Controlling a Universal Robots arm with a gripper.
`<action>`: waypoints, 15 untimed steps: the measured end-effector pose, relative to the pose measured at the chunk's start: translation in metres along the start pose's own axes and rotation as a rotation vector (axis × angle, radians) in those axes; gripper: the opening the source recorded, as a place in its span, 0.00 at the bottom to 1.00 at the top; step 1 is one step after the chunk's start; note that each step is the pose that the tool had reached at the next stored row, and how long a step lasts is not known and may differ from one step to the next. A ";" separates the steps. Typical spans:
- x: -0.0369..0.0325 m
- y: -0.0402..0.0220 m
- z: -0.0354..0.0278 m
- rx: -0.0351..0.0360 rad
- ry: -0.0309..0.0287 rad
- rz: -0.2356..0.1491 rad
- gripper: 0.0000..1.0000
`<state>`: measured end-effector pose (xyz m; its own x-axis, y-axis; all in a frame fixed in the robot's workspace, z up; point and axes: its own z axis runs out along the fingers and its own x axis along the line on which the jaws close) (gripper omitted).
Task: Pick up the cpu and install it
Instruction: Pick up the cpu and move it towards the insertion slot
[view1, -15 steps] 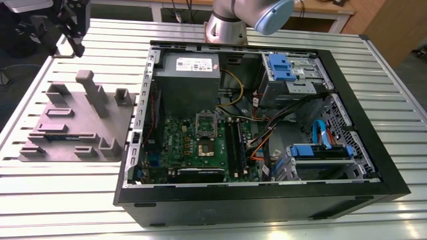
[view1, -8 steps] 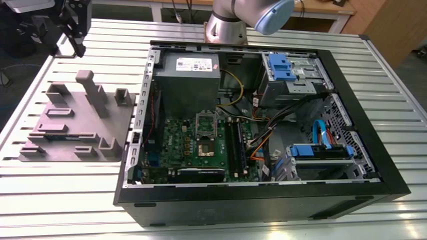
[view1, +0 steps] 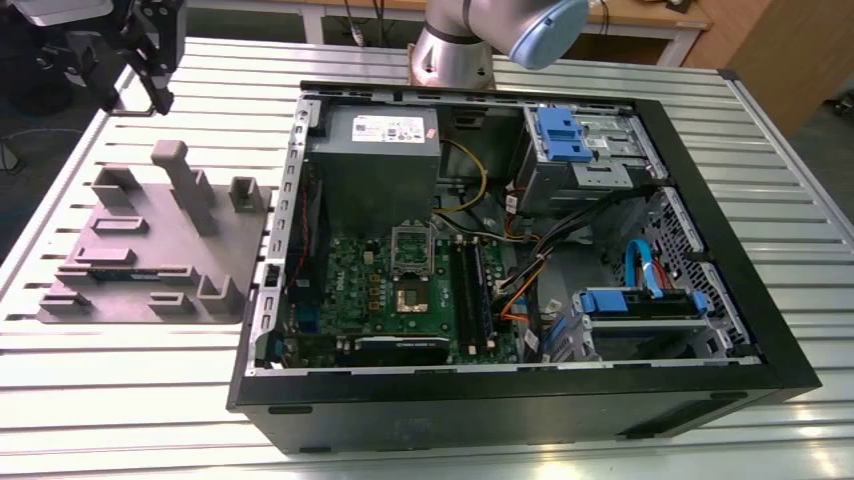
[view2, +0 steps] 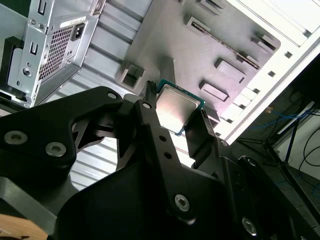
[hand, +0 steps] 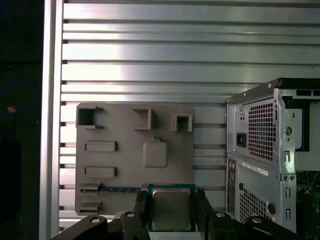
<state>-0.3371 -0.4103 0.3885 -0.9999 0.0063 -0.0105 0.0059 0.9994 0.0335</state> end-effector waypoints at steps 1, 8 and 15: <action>-0.0002 0.0000 0.0000 0.0000 -0.0001 0.000 0.47; -0.0016 0.0000 0.0001 0.0000 -0.0001 0.000 0.47; -0.0029 0.0000 0.0001 0.0000 0.0000 0.000 0.47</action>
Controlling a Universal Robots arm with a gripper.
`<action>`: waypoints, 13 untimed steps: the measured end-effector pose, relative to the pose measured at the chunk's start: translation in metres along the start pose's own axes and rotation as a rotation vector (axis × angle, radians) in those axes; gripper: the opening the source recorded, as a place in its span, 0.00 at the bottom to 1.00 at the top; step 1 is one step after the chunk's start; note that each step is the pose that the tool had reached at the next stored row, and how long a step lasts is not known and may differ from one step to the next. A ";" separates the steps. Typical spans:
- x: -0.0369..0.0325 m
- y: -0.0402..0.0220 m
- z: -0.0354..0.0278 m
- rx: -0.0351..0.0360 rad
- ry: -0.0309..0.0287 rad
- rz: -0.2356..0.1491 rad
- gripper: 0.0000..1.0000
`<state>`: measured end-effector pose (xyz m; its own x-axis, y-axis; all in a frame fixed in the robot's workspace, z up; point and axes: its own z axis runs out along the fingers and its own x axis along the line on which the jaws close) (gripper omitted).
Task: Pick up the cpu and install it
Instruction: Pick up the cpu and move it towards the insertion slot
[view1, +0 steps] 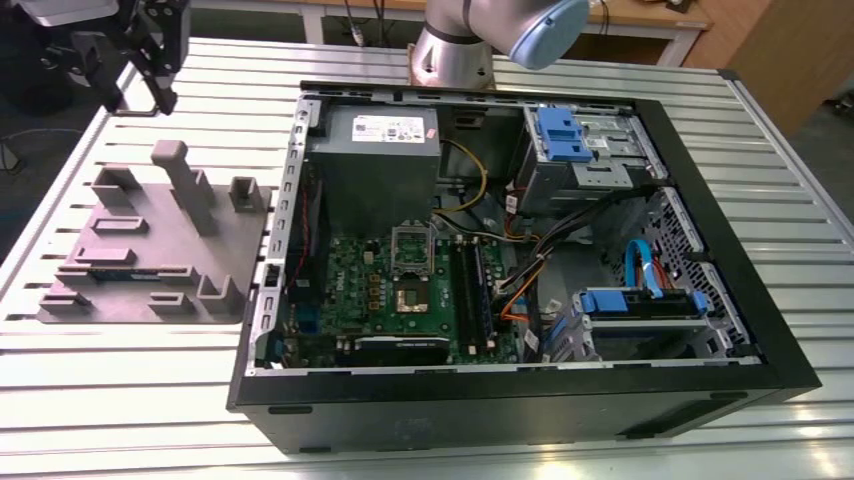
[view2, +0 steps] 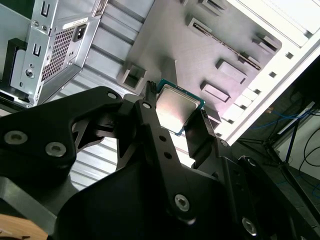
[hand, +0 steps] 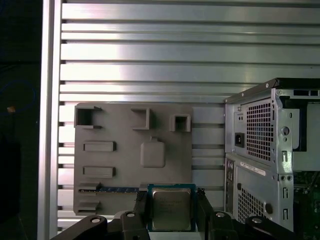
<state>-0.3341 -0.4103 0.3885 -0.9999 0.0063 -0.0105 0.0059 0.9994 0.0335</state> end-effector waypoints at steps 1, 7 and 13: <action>-0.0002 0.0000 0.0000 0.0000 0.0000 0.000 0.47; -0.0016 0.0000 0.0000 0.0000 0.0000 0.000 0.47; -0.0029 0.0000 0.0000 0.0000 0.0000 0.000 0.47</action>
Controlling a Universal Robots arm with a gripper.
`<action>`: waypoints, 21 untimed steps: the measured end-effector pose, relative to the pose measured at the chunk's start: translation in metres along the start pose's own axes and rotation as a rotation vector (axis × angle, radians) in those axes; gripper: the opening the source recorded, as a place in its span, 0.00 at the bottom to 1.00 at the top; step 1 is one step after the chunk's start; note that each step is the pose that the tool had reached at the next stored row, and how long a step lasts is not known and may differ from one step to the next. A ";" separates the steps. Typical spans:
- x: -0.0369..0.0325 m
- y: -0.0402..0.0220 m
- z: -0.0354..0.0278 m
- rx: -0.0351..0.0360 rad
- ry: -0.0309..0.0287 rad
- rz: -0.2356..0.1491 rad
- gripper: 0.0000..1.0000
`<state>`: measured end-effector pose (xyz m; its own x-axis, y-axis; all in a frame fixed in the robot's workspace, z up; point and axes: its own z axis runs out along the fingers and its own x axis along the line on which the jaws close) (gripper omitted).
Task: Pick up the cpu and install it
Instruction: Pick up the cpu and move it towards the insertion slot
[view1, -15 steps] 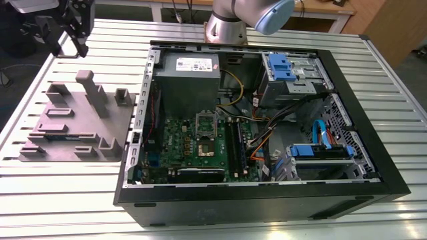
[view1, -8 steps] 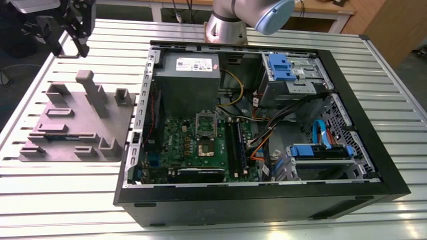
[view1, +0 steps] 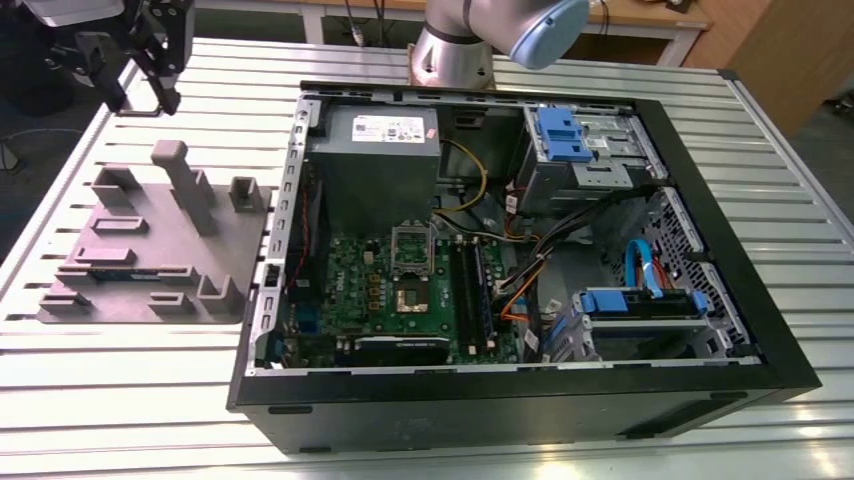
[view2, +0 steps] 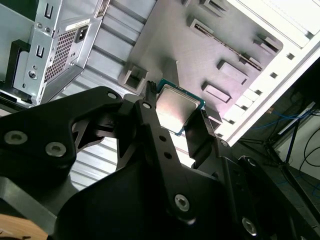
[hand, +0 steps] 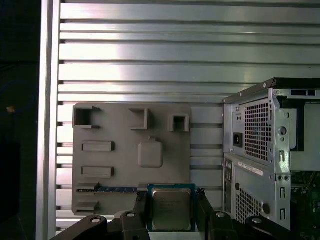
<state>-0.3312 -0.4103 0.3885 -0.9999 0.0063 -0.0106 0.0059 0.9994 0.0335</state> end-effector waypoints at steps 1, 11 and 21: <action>-0.0002 0.0000 0.0000 -0.0001 0.0000 0.000 0.47; -0.0026 0.0000 0.0000 0.0000 0.0000 0.000 0.47; -0.0049 0.0000 0.0001 -0.0001 0.0000 0.000 0.47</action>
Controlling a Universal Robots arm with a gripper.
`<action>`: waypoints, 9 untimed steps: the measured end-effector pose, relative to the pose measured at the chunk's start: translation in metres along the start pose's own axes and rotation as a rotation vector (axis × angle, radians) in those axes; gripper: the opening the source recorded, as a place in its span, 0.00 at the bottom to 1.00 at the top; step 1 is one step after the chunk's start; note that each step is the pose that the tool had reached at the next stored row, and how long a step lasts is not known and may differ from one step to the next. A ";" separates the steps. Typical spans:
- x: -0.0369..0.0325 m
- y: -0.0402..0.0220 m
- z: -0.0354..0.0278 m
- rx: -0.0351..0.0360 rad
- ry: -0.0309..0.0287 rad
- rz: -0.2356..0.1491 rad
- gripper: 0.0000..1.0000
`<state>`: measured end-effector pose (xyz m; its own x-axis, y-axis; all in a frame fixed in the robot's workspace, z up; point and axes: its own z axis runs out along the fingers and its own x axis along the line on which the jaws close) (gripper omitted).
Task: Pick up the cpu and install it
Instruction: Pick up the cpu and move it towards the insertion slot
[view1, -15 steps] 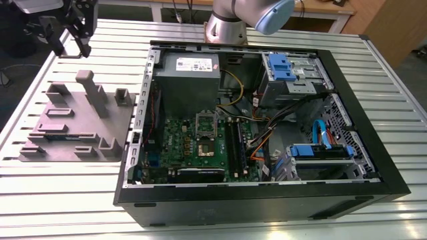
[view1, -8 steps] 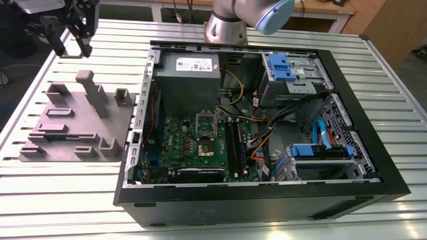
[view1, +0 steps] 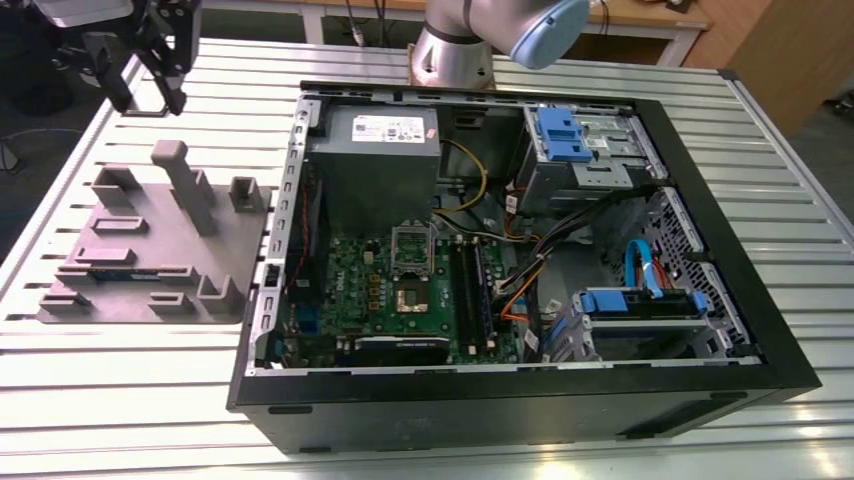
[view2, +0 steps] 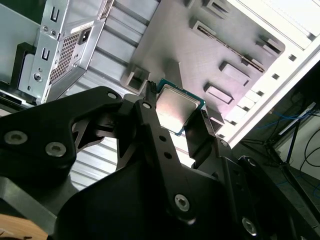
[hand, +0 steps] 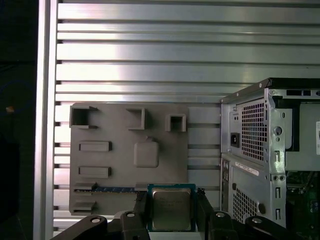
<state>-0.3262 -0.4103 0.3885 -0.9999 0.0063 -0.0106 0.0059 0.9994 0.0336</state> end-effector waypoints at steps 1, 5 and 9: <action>-0.0001 0.0000 0.0000 0.0000 0.0000 0.000 0.47; -0.0008 0.0000 0.0000 0.0000 0.0000 0.000 0.47; -0.0015 0.0000 0.0000 0.0000 0.0000 0.000 0.47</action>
<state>-0.3247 -0.4103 0.3885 -0.9999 0.0063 -0.0105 0.0059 0.9994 0.0336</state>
